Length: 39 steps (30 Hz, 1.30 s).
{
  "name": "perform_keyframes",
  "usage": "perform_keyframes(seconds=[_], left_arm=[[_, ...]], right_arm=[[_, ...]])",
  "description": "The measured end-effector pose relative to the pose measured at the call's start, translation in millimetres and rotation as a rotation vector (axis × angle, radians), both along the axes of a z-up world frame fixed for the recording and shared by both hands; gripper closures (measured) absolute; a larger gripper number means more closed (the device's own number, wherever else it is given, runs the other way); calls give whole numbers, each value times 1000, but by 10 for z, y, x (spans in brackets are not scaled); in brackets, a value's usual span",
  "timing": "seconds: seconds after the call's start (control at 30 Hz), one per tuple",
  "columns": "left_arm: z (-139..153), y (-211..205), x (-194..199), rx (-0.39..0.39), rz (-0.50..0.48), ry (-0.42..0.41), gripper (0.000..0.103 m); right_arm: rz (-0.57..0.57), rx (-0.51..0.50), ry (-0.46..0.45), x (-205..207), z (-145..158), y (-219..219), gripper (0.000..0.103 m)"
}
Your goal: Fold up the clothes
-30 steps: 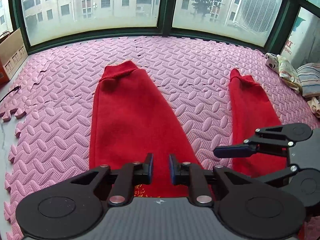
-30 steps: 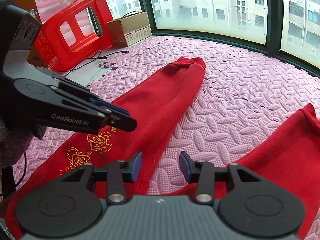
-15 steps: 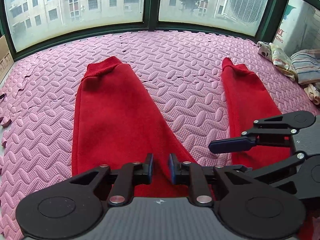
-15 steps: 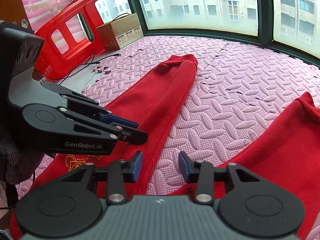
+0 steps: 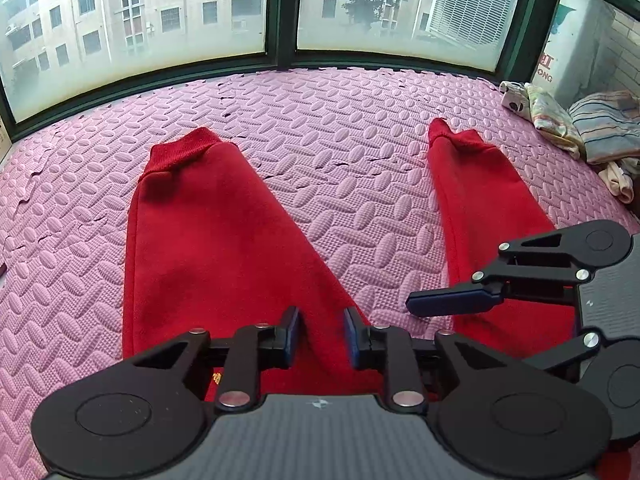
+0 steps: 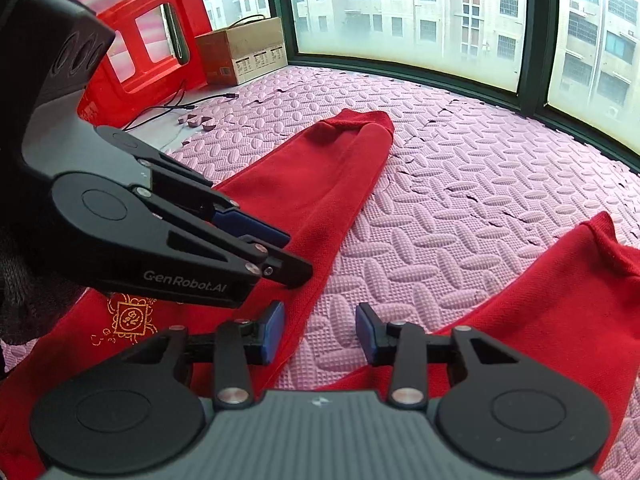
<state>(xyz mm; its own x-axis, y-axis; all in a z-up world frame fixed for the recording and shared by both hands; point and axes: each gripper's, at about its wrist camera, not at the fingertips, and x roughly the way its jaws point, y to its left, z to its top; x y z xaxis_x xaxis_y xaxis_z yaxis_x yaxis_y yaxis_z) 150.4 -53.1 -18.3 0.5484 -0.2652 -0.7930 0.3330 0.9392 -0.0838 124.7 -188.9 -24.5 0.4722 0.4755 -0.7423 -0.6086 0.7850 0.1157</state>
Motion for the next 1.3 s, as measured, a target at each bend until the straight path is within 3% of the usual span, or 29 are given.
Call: perform_keyframes(seconds=[0.1, 0.47, 0.7, 0.83, 1.0, 1.3], left_arm=[[0, 28, 87, 0, 19, -6, 76], [-38, 120, 572, 110, 87, -71, 73], [-66, -5, 807, 171, 72, -125, 73], [-86, 65, 940, 134, 113, -129, 70], [-56, 322, 984, 29, 203, -102, 64], [91, 397, 562, -10, 152, -124, 65]], right_arm=[[5, -12, -12, -13, 0, 10, 64], [-4, -10, -17, -24, -15, 12, 61], [-4, -11, -18, -29, -15, 14, 61], [-7, -28, -28, -45, -6, 28, 59], [-13, -61, -45, -54, 15, 72, 56], [-43, -42, -31, 172, 11, 152, 56]])
